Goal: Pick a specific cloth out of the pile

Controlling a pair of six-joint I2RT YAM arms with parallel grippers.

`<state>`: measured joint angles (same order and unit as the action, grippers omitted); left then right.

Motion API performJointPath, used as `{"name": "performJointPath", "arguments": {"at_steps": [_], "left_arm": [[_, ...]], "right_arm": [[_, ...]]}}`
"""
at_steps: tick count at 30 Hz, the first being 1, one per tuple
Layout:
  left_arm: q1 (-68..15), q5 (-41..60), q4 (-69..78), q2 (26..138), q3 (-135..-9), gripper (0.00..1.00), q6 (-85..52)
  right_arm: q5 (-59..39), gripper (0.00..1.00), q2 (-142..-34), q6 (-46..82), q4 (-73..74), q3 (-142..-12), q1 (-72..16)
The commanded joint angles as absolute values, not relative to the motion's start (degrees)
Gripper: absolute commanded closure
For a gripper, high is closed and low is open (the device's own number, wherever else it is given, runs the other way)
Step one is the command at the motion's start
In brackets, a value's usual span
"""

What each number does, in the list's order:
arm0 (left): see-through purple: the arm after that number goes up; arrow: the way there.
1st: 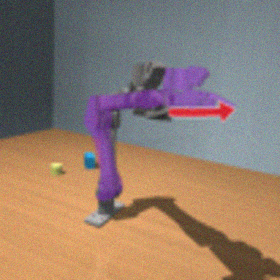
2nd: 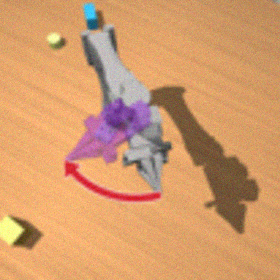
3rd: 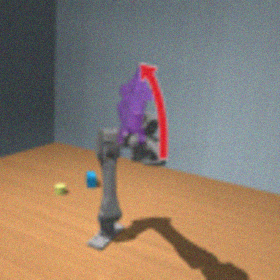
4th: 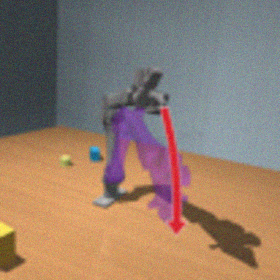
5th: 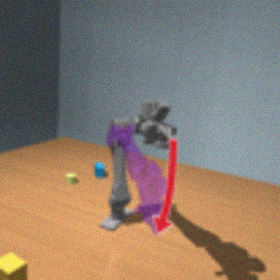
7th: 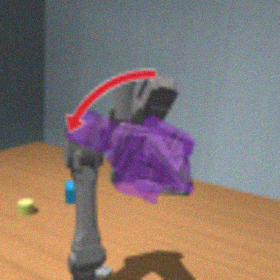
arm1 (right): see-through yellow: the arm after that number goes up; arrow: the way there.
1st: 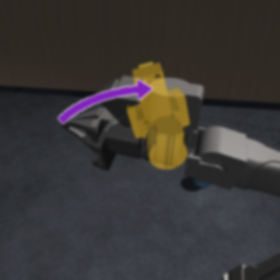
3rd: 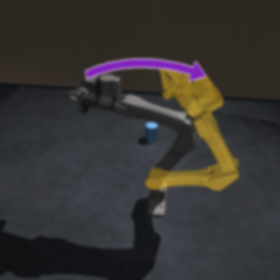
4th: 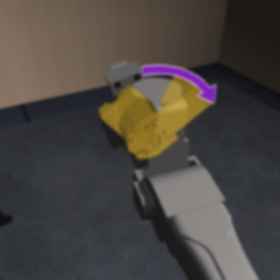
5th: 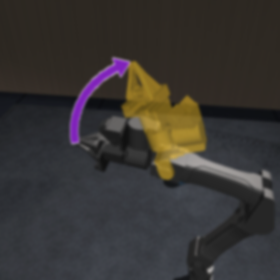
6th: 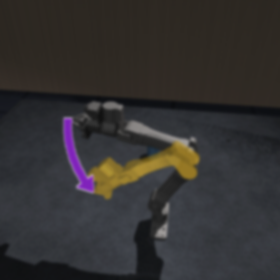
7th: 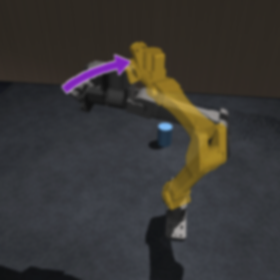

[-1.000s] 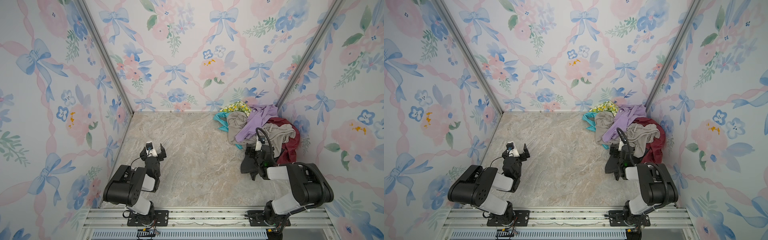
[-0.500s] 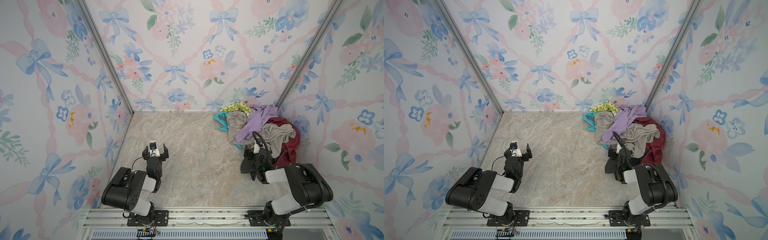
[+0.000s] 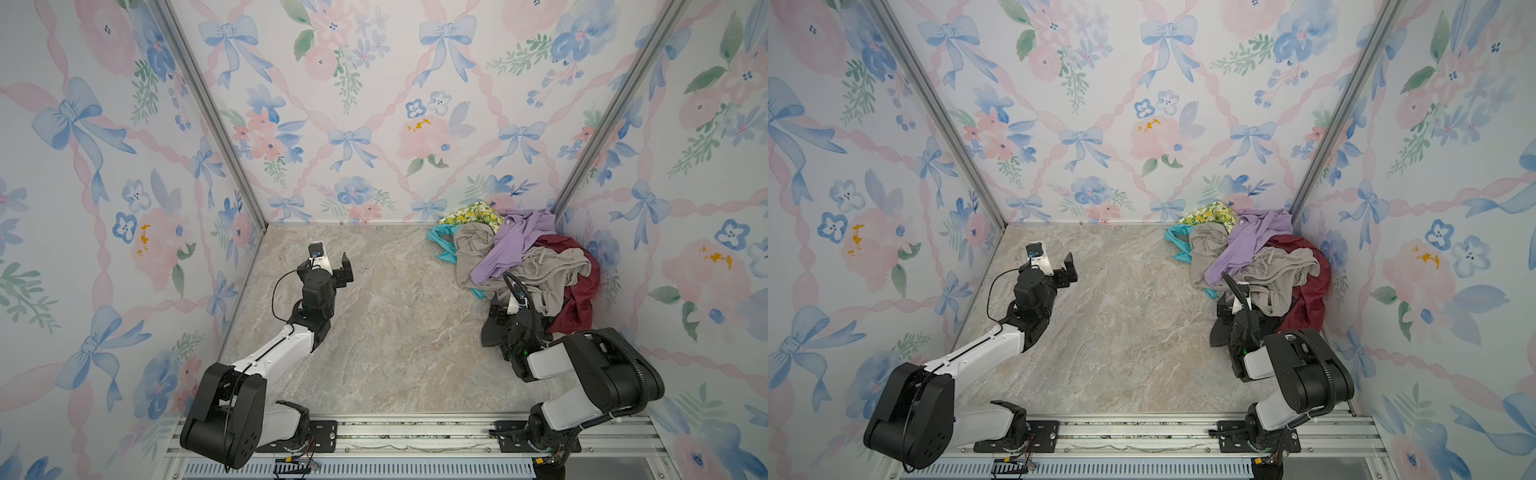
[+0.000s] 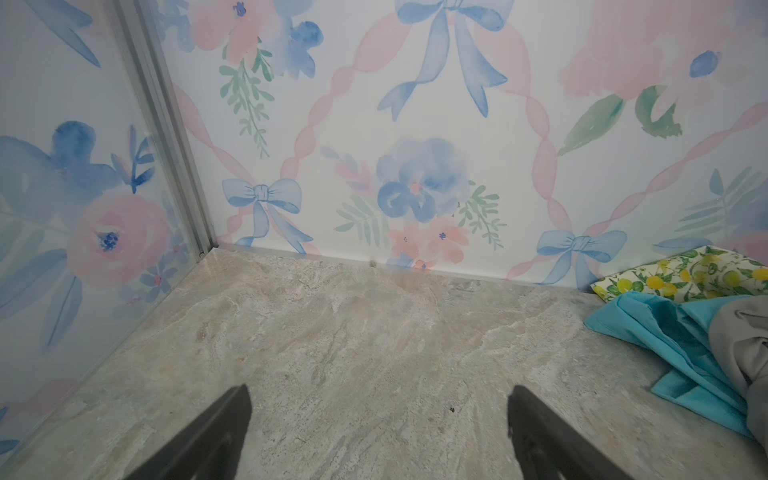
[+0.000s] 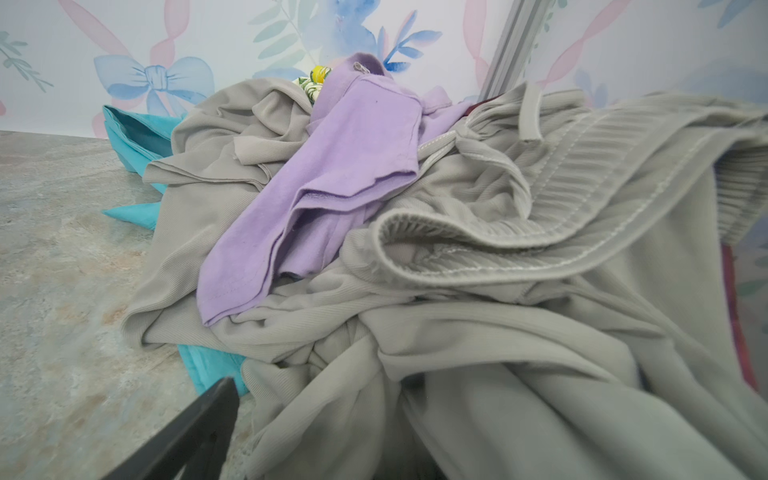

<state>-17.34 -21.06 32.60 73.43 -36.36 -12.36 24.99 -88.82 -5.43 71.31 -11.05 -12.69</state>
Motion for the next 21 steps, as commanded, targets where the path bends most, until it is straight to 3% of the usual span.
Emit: {"name": "performJointPath", "arguments": {"at_steps": [1, 4, 7, 13, 21], "left_arm": [[-18.52, -16.0, 24.94, 71.93, -38.67, 0.02, -16.52], [-19.92, -16.05, 23.88, 70.96, -38.67, 0.02, -16.35], [-21.01, -16.01, 23.27, 70.21, -38.67, 0.02, -17.38], [-23.79, -14.15, 18.83, 69.05, -44.31, 0.03, -25.42], [-31.26, -11.16, 14.59, 72.62, -47.72, 0.03, -19.98]], "right_arm": [[34.43, 0.03, -82.56, -10.65, 68.43, -12.93, -18.61], [38.63, 0.03, -74.28, -5.5, 40.34, -22.01, -22.42], [47.6, 0.03, -72.34, -6.93, 33.06, -26.81, -26.29], [46.16, 0.03, -67.09, -1.1, 7.8, -39.83, -25.58], [36.31, 0.03, -61.98, 10.97, -14.39, -49.66, -17.62]]}}
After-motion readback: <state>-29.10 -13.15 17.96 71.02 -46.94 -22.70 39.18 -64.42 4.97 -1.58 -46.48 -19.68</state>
